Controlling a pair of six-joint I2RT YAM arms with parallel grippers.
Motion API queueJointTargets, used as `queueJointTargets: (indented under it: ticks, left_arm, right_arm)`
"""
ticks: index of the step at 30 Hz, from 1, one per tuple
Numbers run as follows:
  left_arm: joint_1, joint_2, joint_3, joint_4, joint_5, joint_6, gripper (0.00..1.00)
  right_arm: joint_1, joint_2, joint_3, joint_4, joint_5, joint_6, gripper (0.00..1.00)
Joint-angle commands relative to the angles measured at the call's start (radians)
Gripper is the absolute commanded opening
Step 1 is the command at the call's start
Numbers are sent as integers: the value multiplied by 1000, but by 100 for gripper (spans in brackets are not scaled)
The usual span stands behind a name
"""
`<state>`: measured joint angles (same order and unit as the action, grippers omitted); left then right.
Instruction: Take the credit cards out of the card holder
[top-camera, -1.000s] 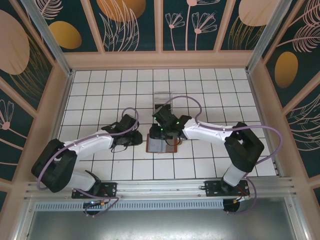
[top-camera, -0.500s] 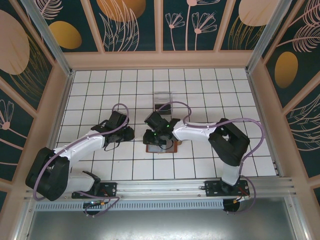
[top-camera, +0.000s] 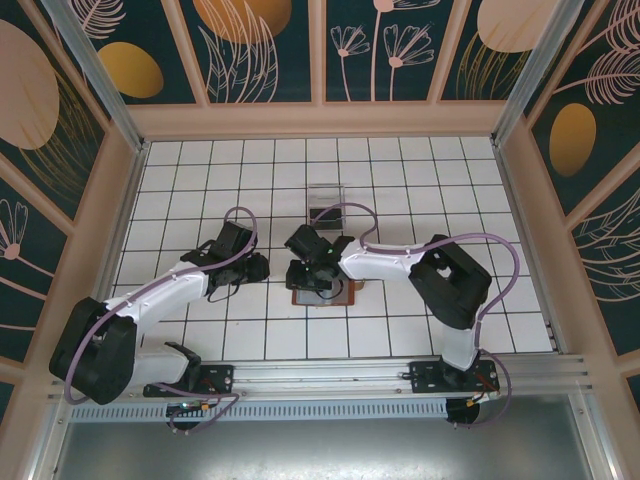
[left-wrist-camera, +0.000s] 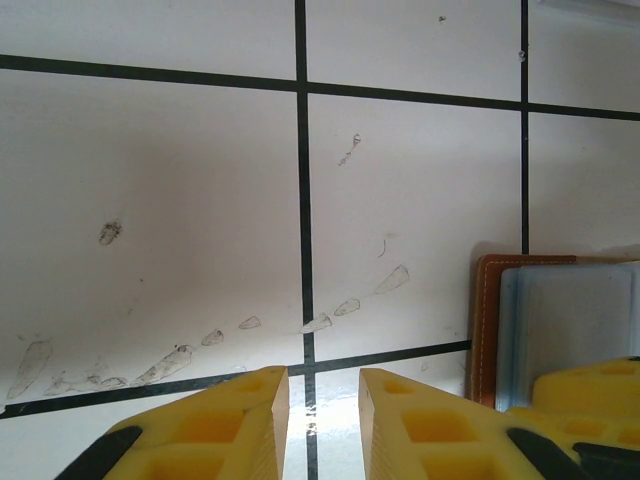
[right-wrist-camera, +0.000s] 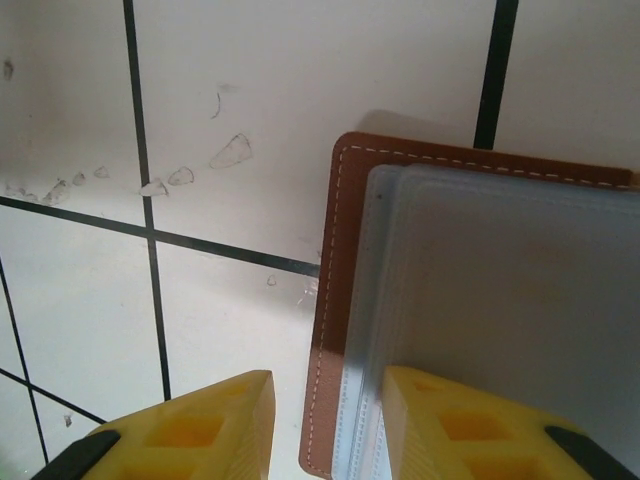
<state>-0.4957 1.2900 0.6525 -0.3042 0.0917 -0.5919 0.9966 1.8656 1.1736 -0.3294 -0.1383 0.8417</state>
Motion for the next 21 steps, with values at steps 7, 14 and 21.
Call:
queueJointTargets:
  ticks: [7,14,21]
  left_arm:
    - [4,0,-2,-22,11,22,27]
    - [3,8,0,-15,25,20,27]
    - [4,7,-1,-10,37,21,27]
  right_arm:
    - [19,13,30,-121,93,11,35]
    - [26,10,59,-202,138,11,37]
    - [37,30,134,-347,249,6,40]
